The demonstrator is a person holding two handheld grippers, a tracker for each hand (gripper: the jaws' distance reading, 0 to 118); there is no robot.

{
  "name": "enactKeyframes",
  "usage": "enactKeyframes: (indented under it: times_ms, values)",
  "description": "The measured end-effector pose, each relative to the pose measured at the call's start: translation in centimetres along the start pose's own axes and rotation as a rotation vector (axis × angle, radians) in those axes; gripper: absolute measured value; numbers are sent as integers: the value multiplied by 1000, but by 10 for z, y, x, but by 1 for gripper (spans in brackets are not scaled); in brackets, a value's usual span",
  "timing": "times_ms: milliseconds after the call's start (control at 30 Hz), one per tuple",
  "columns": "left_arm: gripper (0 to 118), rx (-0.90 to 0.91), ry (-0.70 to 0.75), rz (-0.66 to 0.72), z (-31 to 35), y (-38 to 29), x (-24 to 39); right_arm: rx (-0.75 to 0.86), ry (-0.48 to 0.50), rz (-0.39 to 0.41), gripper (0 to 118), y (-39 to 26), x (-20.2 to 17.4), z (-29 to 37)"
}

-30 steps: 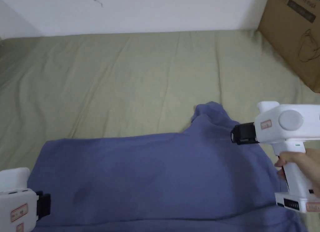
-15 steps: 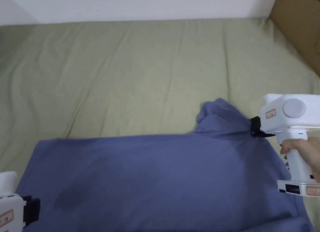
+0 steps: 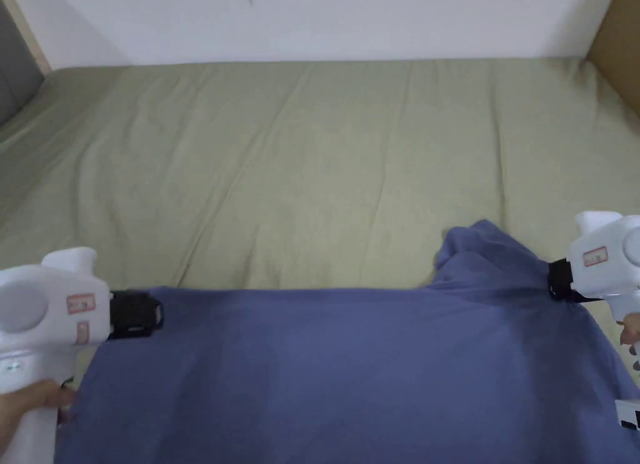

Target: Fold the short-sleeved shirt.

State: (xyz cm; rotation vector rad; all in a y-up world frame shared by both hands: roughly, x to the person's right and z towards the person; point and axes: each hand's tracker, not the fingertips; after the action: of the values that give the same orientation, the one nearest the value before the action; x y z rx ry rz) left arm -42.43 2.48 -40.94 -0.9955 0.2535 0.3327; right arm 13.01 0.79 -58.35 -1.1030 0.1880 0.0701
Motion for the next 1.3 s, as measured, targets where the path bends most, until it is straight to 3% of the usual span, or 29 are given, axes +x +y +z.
enactKeyframes:
  times_ms: [33,200,267,333,367,400,433,467,700,900,1100,1300]
  values:
    - [115,-25,-21,17,-14,13,-4,-1,3,-4,0,0,1,0]
    - [106,-62,24,97,-58,42,-16,-14,1,9,0,0,4,-4]
    - [85,-98,29,119,-73,41,-21,-13,-5,19,0,0,3,-5]
    - [81,-165,94,105,-90,35,-20,-8,-13,26,0,-1,2,-6]
    - [72,-133,60,33,-88,36,-16,-6,-15,27,0,-1,1,-6]
    - [53,-151,94,18,-80,38,-12,-10,-14,29,0,-1,0,-5]
    - [12,-143,112,-6,-73,41,-8,-9,-15,33,0,-1,-1,-2]
    - [2,-120,113,-76,-65,43,-2,-4,-15,37,0,-2,-3,1]
    - [2,-58,90,-150,-7,29,13,54,5,20,0,-10,0,58]
    - [2,28,52,-207,84,-18,-5,120,10,35,0,-56,11,137]
    - [2,61,-5,-186,153,-98,-38,97,7,81,0,-162,11,188]
    - [2,-78,5,-174,148,-181,-66,-86,24,81,0,-273,10,175]
